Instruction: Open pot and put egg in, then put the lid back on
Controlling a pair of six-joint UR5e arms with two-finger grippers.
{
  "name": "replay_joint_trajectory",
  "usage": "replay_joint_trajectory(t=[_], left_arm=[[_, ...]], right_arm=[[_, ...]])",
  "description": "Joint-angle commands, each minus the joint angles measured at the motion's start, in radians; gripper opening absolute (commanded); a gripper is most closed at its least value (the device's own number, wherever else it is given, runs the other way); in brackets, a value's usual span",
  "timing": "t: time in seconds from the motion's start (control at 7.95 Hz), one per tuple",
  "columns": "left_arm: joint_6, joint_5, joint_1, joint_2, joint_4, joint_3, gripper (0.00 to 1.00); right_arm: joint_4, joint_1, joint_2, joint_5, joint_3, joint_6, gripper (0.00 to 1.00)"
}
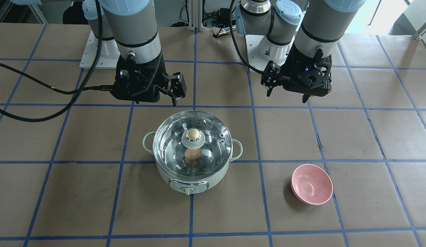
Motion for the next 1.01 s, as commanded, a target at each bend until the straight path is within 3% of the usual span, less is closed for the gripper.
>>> replay_joint_trajectory(t=[0.0, 0.38, 0.5, 0.88], left_arm=[[-0.09, 0.005, 0.007, 0.017, -0.001, 0.003, 1.0], [-0.092, 0.001, 0.009, 0.011, -0.001, -0.002, 1.0], [-0.092, -0.005, 0.009, 0.01, -0.001, -0.002, 1.0], [-0.09, -0.005, 0.009, 0.008, -0.001, -0.006, 1.0]], right_arm=[[0.112, -0.136, -0.086, 0.003, 0.001, -0.183, 1.0], [0.212, -0.267, -0.158, 0.006, 0.037, -0.374, 1.0], [0.189, -0.269, -0.194, 0.005, 0.092, -0.379, 1.0], [0.155, -0.267, -0.199, 0.001, 0.11, -0.378, 1.0]])
